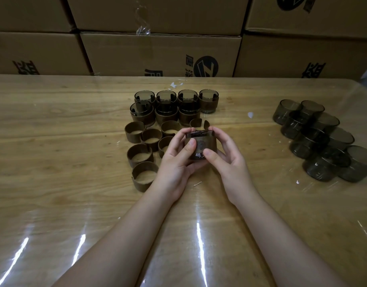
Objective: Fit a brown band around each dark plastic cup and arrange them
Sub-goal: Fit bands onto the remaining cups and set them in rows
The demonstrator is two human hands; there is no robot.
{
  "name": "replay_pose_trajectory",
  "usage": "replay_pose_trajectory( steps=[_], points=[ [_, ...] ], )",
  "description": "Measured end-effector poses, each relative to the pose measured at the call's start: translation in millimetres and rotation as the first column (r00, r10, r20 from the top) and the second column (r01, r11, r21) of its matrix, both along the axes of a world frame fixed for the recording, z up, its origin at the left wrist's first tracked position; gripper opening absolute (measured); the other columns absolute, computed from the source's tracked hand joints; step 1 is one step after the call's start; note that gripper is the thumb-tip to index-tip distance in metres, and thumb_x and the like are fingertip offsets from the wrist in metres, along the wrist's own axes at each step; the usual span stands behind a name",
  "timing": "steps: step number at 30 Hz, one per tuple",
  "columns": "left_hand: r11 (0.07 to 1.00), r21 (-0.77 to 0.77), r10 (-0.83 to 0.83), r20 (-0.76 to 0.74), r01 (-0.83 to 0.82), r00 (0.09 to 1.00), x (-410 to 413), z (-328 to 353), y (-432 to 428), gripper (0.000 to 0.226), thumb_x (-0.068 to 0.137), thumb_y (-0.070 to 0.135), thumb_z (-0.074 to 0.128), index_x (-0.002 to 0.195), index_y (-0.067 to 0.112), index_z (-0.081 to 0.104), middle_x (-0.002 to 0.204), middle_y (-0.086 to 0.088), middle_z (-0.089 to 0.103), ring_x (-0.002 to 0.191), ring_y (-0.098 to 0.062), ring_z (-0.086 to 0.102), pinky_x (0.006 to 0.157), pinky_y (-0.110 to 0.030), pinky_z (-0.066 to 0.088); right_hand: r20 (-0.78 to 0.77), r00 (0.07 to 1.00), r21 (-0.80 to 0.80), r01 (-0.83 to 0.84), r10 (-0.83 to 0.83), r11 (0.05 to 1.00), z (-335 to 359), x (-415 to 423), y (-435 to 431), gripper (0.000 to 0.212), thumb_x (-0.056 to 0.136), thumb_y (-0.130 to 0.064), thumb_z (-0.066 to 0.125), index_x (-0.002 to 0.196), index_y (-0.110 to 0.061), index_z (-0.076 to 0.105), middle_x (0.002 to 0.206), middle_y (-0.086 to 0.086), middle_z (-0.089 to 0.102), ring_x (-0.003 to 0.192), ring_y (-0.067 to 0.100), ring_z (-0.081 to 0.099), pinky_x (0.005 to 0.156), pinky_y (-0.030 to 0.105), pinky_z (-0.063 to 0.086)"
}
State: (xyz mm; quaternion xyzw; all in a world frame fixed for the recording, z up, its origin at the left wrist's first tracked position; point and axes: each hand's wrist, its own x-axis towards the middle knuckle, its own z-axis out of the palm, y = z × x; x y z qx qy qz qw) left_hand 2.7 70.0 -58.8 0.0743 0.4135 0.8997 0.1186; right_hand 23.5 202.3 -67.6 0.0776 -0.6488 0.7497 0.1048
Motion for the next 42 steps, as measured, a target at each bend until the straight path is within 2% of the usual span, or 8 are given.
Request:
replay_pose_trajectory(
  steps=[10, 16, 23, 27, 30, 33, 38, 42],
  points=[
    [0.997, -0.079, 0.022, -0.030, -0.025, 0.999, -0.2, 1.4, 2.0, 0.036, 0.084, 0.019, 0.059, 0.119, 0.013, 0.054, 0.124, -0.011, 0.057, 0.113, -0.027, 0.062, 0.083, -0.040, 0.057, -0.004, 1.000, 0.005, 0.020, -0.020, 1.000, -3.1, 0.1, -1.6, 0.046, 0.092, -0.001, 0.059, 0.129, -0.028, 0.052, 0.114, -0.029, 0.064, 0.112, 0.003, 0.062, 0.084, 0.014, 0.049],
    [0.996, -0.089, 0.024, -0.014, -0.026, 1.000, 1.7, 2.7, 1.6, 0.041, 0.084, 0.019, 0.059, 0.124, 0.010, 0.052, 0.135, -0.021, 0.051, 0.119, -0.033, 0.058, 0.088, -0.044, 0.056, -0.007, 1.000, 0.010, 0.023, -0.023, 1.000, -3.4, 0.5, -2.2, 0.046, 0.092, -0.002, 0.059, 0.129, -0.029, 0.051, 0.114, -0.030, 0.064, 0.111, 0.002, 0.062, 0.084, 0.014, 0.049],
    [0.997, -0.071, 0.029, -0.006, -0.030, 1.000, 1.2, 2.6, 2.2, 0.039, 0.084, 0.019, 0.060, 0.122, 0.013, 0.054, 0.127, -0.014, 0.057, 0.119, -0.033, 0.059, 0.089, -0.045, 0.056, 0.005, 1.000, 0.018, 0.023, -0.023, 1.000, -3.5, -0.3, -2.7, 0.046, 0.092, -0.001, 0.058, 0.128, -0.029, 0.050, 0.110, -0.032, 0.065, 0.109, -0.001, 0.062, 0.083, 0.012, 0.049],
    [0.999, -0.016, 0.030, 0.048, -0.029, 0.998, 0.7, 1.9, 2.2, 0.054, 0.080, 0.019, 0.064, 0.132, 0.022, 0.048, 0.131, -0.008, 0.059, 0.118, -0.028, 0.061, 0.085, -0.039, 0.057, 0.030, 0.999, 0.027, 0.035, -0.036, 0.999, -3.9, -0.3, -4.8, 0.048, 0.093, -0.006, 0.060, 0.131, -0.030, 0.047, 0.107, -0.035, 0.065, 0.108, -0.006, 0.061, 0.083, 0.010, 0.048],
    [1.000, 0.022, 0.016, 0.101, -0.018, 0.995, 1.2, 2.1, 0.9, 0.064, 0.079, 0.012, 0.066, 0.138, 0.013, 0.040, 0.128, -0.013, 0.062, 0.117, -0.030, 0.062, 0.085, -0.039, 0.057, 0.079, 0.994, -0.029, 0.075, -0.073, 0.997, -4.1, -2.4, -5.2, 0.049, 0.092, -0.010, 0.062, 0.136, -0.024, 0.046, 0.105, -0.024, 0.069, 0.108, -0.006, 0.061, 0.084, 0.010, 0.048],
    [1.000, -0.002, 0.005, 0.087, -0.005, 0.996, 1.9, 2.6, 0.5, 0.060, 0.080, 0.010, 0.066, 0.136, 0.004, 0.045, 0.123, -0.016, 0.065, 0.116, -0.030, 0.062, 0.086, -0.038, 0.057, 0.098, 0.991, -0.044, 0.098, -0.094, 0.994, -2.9, -3.0, -5.3, 0.051, 0.091, -0.014, 0.061, 0.140, -0.017, 0.045, 0.117, -0.013, 0.065, 0.110, -0.006, 0.060, 0.086, 0.010, 0.047],
    [1.000, -0.025, -0.006, 0.067, 0.008, 0.998, 0.6, 0.0, -0.3, 0.059, 0.079, 0.005, 0.066, 0.134, 0.006, 0.047, 0.122, -0.014, 0.066, 0.113, -0.028, 0.064, 0.088, -0.039, 0.057, 0.151, 0.986, -0.055, 0.081, -0.072, 0.995, -1.4, -3.6, -6.2, 0.049, 0.092, -0.018, 0.060, 0.139, -0.019, 0.046, 0.124, -0.002, 0.065, 0.113, 0.007, 0.062, 0.102, 0.034, 0.048],
    [0.999, -0.039, -0.011, 0.051, 0.013, 0.999, -0.5, -3.5, 0.7, 0.051, 0.078, 0.001, 0.065, 0.127, 0.010, 0.052, 0.122, -0.014, 0.067, 0.114, -0.030, 0.063, 0.092, -0.042, 0.055, 0.161, 0.985, -0.036, 0.076, -0.069, 0.996, -1.4, -3.5, -4.9, 0.040, 0.094, -0.011, 0.058, 0.131, -0.024, 0.050, 0.120, -0.003, 0.067, 0.113, 0.007, 0.063, 0.104, 0.037, 0.047]
  ],
)
